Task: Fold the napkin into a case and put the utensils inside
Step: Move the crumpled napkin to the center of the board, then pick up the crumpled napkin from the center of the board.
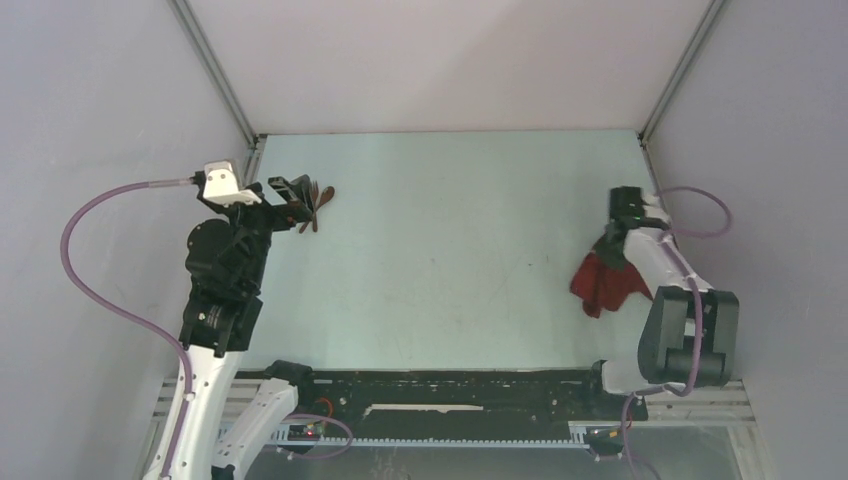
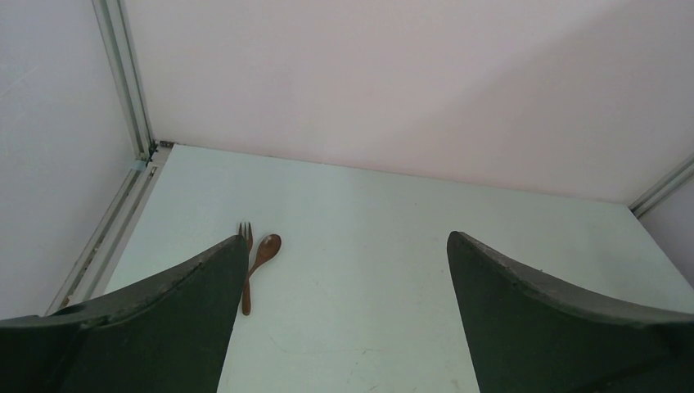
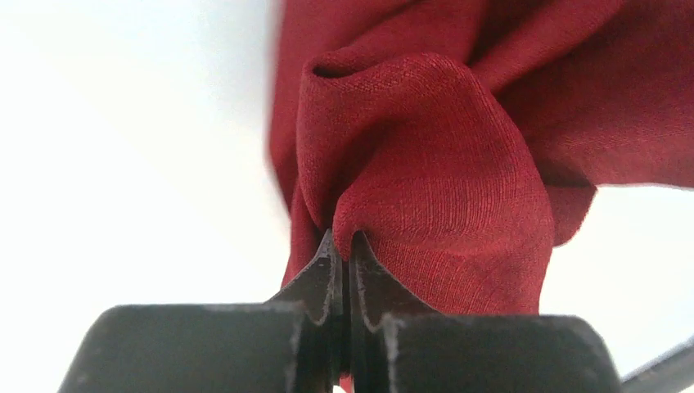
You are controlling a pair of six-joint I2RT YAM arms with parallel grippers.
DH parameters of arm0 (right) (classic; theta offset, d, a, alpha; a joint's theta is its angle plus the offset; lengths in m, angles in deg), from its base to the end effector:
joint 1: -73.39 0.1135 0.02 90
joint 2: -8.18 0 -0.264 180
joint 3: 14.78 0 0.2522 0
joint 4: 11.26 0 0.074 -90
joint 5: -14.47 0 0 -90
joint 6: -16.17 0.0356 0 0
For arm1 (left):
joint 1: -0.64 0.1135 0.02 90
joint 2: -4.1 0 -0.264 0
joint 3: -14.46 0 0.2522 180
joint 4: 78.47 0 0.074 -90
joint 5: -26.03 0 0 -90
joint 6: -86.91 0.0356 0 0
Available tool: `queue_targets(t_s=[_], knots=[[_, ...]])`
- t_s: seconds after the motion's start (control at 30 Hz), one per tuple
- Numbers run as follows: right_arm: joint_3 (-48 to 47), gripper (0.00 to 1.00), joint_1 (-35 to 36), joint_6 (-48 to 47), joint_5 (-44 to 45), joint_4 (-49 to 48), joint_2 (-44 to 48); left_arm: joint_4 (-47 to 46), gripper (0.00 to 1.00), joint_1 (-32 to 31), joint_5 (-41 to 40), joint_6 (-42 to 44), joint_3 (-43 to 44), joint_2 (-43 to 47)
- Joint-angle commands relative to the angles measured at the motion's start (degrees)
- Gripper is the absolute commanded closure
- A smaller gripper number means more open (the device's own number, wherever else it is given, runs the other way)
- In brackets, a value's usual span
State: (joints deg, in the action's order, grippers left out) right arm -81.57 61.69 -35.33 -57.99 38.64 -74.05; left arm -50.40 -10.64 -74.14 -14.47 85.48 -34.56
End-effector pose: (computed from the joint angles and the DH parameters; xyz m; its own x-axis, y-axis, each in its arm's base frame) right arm 0.2646 -0.0658 0.2098 -0.4994 0.7096 -0.4970 0.8017 0.5960 0.0454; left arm 0.1342 -0.0204 0.4216 0.0680 -0.2116 -0.9750 0.0339 0.9772 -0.2097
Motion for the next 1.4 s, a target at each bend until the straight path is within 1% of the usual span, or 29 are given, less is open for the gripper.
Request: queue_targets(t_s=[0.0,0.1,0.13,0.17,0.23,0.27,0.3,0.33,0.37,0.4,0.47,0.53,0.57,0.63,0.67,0.73,0.8,0.87,0.93,0.97,1.03,1.07,1.13,1.2,1.27,1.3,1.37], knots=[[-1.66,1.0,17.13,-9.37,-11.08,-5.12,-1.96,-1.54,0.0,-0.29,1.34,0.49,1.49,-0.83],[-4.9,1.0,31.59,-12.46,-21.29,-4.67,-7.49,-1.5,0.0,-0.31,1.95,0.33,1.54,-1.56],[-5.47,1.0,36.98,-12.94,-23.6,-5.07,-8.92,-1.48,0.0,-0.36,2.27,0.12,1.54,-1.77],[-6.28,1.0,44.39,-13.8,-25.79,-5.72,-10.04,-1.47,0.0,-0.34,2.83,-0.16,1.48,-2.08],[-8.22,1.0,54.07,-14.35,-27.66,-5.85,-12.36,-1.52,0.0,-0.47,3.67,-1.25,1.53,-2.7],[-9.55,0.94,57.79,-14.75,-27.82,-5.11,-13.65,-1.37,0.0,-1.08,3.7,-1.97,1.51,-3.27],[-10.36,0.52,60.75,-15.33,-27.48,-4.61,-13.73,-0.77,0.0,-2.16,3.13,-2.65,1.83,-3.95],[-10.62,0.04,62.87,-15.86,-26.12,-4.28,-12.87,0.42,0.0,-3.78,2.38,-3.45,2.33,-4.88],[-10.52,0.01,63.91,-16.21,-24.67,-3.97,-11.16,1.77,0.0,-5.07,2.31,-4.84,2.58,-5.92],[-10.29,0.0,63.89,-16.25,-23.8,-3.68,-9.13,3.72,0.0,-5.71,3.39,-8.24,2.45,-7.06],[-9.73,0.0,62.23,-16.7,-23.49,-3.51,-4.45,5.58,0.0,-5.85,8.2,-14.14,0.25,-9.11],[-9.0,0.0,59.17,-17.28,-24.18,-4.36,-0.4,6.14,0.0,-5.85,12.96,-19.43,-4.06,-10.35],[-8.33,0.0,56.95,-17.77,-25.98,-5.52,0.9,6.36,0.0,-5.85,14.03,-21.28,-6.62,-10.48],[-8.31,0.01,52.47,-18.0,-30.67,-7.62,1.38,7.74,0.01,-5.85,11.01,-25.08,-11.85,-9.67],[-8.38,0.03,50.24,-17.9,-32.45,-9.56,1.15,8.21,0.04,-5.85,8.39,-27.11,-14.61,-8.7],[-8.91,0.06,49.53,-18.8,-33.56,-12.98,-0.44,9.44,0.06,-5.85,4.14,-30.95,-19.67,-5.75],[-10.07,0.1,51.23,-21.37,-28.51,-16.6,-2.85,8.57,0.11,-5.85,3.01,-34.74,-24.46,-2.75],[-13.47,0.13,52.15,-22.86,-24.42,-17.61,-6.99,5.79,0.13,-5.85,4.36,-37.16,-28.54,-1.09],[-20.99,0.17,51.61,-21.46,-20.19,-12.52,-12.58,3.63,0.13,-5.66,6.48,-38.22,-29.08,-3.08],[-24.86,0.19,51.64,-20.64,-18.27,-9.58,-15.36,3.94,0.15,-5.36,7.43,-38.61,-28.17,-5.47],[-31.63,0.18,53.55,-17.19,-11.41,-3.33,-19.6,6.83,0.23,-4.68,6.7,-39.9,-24.97,-11.42],[-32.32,0.18,55.05,-15.91,-9.23,-1.75,-20.75,9.38,0.27,-4.21,5.7,-40.84,-22.9,-14.75],[-31.01,0.19,59.39,-15.45,-6.6,-2.95,-21.17,12.26,0.38,-1.89,6.6,-41.99,-20.0,-20.74],[-29.64,0.27,63.0,-17.62,-3.5,-5.3,-20.92,10.19,0.46,1.99,11.02,-43.17,-20.35,-24.58],[-28.72,0.37,65.74,-21.72,-2.09,-6.92,-20.8,6.94,0.51,4.16,15.43,-43.97,-21.46,-26.9],[-28.63,0.41,66.91,-24.01,-1.11,-7.2,-21.11,6.5,0.51,4.38,15.99,-43.72,-21.37,-27.7],[-29.36,0.42,68.77,-27.35,1.35,-6.34,-21.93,6.23,0.5,4.39,15.63,-43.03,-21.26,-28.61]])
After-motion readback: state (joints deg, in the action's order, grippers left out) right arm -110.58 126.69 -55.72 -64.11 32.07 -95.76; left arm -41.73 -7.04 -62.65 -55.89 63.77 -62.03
